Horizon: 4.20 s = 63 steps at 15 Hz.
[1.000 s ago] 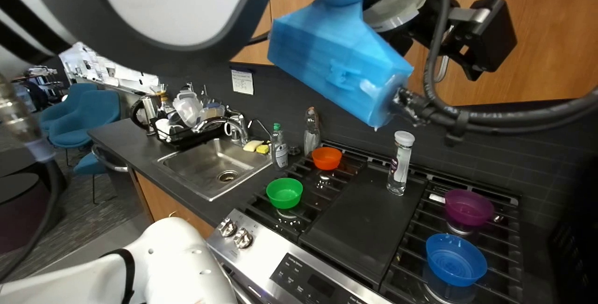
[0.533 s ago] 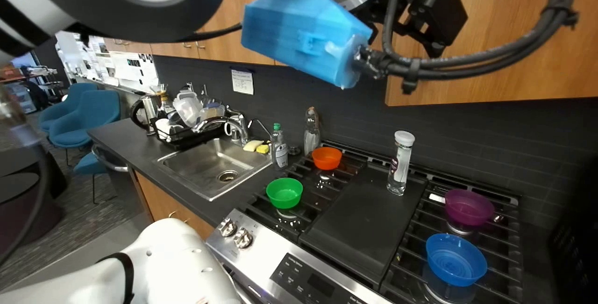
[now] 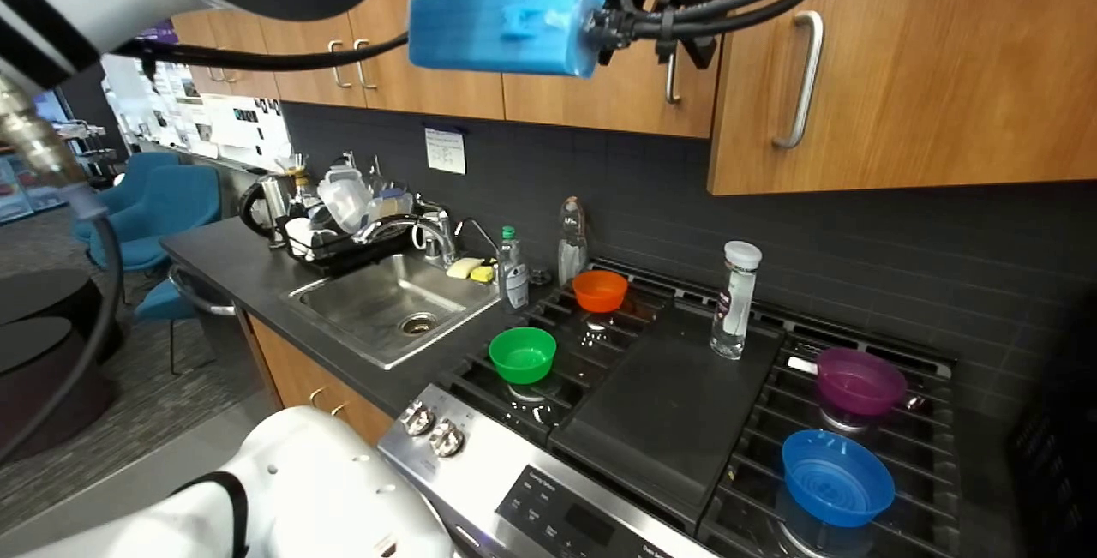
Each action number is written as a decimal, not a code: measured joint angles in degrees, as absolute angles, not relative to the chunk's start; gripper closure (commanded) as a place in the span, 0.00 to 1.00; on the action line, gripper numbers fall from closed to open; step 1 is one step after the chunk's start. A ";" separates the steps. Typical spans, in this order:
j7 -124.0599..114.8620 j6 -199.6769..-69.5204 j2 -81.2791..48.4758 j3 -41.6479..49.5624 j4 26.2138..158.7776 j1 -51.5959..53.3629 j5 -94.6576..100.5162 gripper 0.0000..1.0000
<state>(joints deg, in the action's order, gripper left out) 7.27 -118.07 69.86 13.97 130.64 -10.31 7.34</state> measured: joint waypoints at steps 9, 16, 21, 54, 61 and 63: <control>8.19 -120.01 64.58 9.93 126.56 -6.40 7.74 0.00; 12.61 -123.20 58.76 9.43 125.94 -5.82 11.86 0.00; 14.22 -123.59 58.35 8.38 126.68 -5.85 15.98 0.00; 11.07 -141.24 39.44 1.14 121.97 -10.78 25.37 0.00; 3.57 -140.04 38.59 0.90 119.46 -15.63 25.64 0.00; 1.64 -138.73 38.73 1.06 118.92 -17.20 25.64 0.00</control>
